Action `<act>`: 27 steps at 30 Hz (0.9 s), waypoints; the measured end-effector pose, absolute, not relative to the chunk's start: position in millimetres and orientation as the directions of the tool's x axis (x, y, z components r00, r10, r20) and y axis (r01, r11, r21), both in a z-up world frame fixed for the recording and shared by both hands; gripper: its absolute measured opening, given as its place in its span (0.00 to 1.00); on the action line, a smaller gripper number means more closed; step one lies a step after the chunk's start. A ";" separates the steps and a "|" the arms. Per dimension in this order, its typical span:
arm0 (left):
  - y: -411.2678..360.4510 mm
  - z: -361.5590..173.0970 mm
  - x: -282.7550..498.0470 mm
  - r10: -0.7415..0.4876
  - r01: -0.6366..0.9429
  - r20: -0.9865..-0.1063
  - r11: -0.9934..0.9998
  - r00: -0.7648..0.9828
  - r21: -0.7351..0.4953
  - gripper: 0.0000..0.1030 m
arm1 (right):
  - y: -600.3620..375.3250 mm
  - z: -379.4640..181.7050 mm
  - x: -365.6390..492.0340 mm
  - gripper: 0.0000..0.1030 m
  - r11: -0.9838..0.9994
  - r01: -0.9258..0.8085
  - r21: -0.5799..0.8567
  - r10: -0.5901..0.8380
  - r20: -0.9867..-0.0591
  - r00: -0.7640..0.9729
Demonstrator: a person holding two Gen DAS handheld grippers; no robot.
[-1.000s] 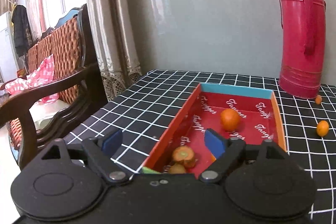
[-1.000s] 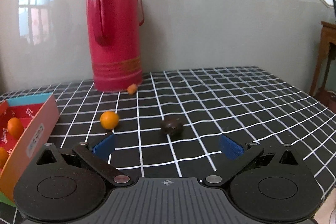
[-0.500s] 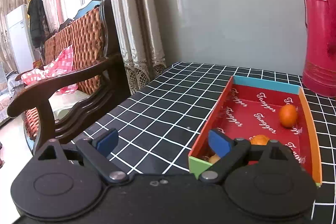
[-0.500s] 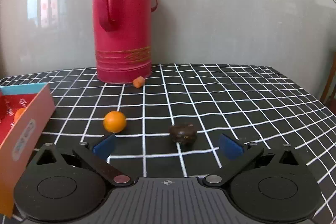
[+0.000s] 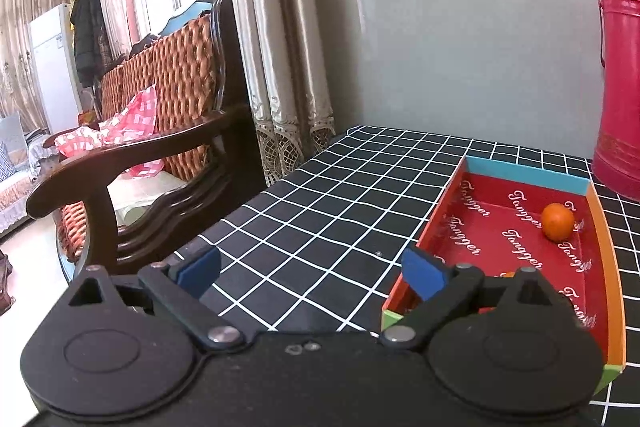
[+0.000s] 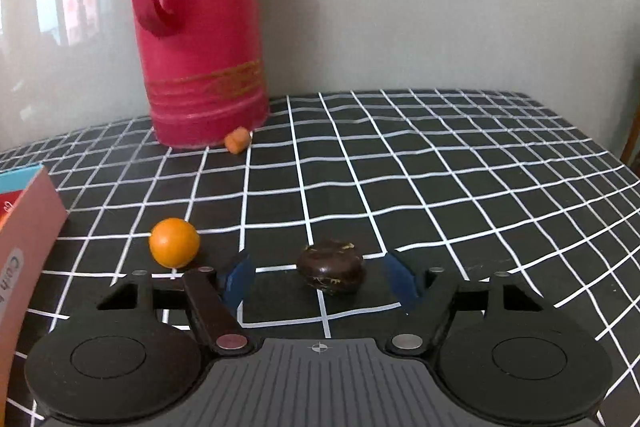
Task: Organize fruits
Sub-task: 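Grasp the second dark brown fruit with the right gripper, then lower the brown fruit into the box and open the right gripper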
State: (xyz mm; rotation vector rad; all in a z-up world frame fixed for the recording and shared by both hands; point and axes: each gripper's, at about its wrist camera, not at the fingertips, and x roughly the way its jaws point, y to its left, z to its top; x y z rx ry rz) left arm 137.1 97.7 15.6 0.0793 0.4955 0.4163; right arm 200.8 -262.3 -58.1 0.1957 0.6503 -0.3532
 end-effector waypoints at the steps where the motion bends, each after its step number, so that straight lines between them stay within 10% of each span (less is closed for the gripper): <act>1: 97.4 15.2 137.5 0.408 -0.369 -0.445 0.913 0.797 0.175 0.88 | -262.7 -59.5 202.7 0.63 0.922 0.381 0.071 -0.256 -0.627 0.736; 4: 96.5 14.4 137.2 0.403 -0.364 -0.453 0.915 0.795 0.175 0.88 | -264.4 -63.2 205.9 0.39 0.919 0.387 0.069 -0.255 -0.645 0.721; 27: 95.1 9.9 140.7 0.407 -0.365 -0.485 0.913 0.774 0.183 0.89 | -214.0 -29.9 175.7 0.38 0.973 0.177 0.150 -0.073 -0.526 0.847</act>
